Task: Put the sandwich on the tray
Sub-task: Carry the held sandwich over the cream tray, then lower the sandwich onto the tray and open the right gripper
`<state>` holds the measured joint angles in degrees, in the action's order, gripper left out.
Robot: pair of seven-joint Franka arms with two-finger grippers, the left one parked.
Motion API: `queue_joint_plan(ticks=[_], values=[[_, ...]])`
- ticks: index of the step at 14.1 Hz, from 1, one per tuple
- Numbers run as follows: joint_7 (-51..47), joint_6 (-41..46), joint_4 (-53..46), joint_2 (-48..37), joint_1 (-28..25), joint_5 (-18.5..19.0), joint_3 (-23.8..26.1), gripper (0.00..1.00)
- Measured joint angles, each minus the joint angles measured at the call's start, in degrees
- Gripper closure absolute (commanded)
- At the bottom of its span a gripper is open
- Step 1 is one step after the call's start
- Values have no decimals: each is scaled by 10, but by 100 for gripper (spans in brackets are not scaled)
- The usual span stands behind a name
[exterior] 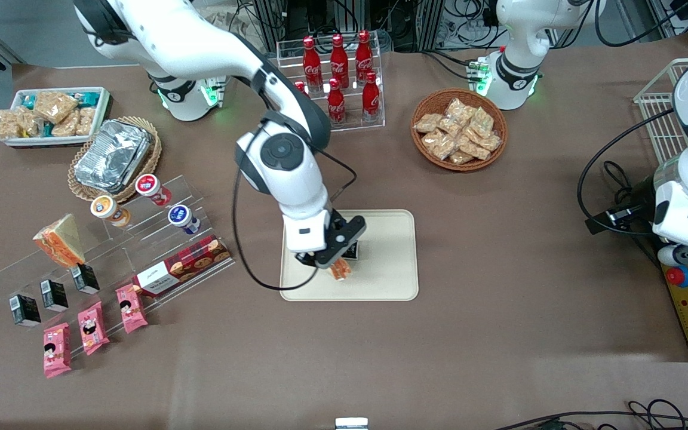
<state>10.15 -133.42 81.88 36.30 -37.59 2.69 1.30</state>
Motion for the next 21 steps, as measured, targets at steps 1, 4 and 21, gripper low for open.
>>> queue_joint_plan(ticks=[1, 4, 21], values=[[31, -30, 1, 19, 0, 0, 3, 100], [145, -99, 1, 65, 4, 1, 3, 100], [304, -156, 0, 131, 41, 1, 79, 1]])
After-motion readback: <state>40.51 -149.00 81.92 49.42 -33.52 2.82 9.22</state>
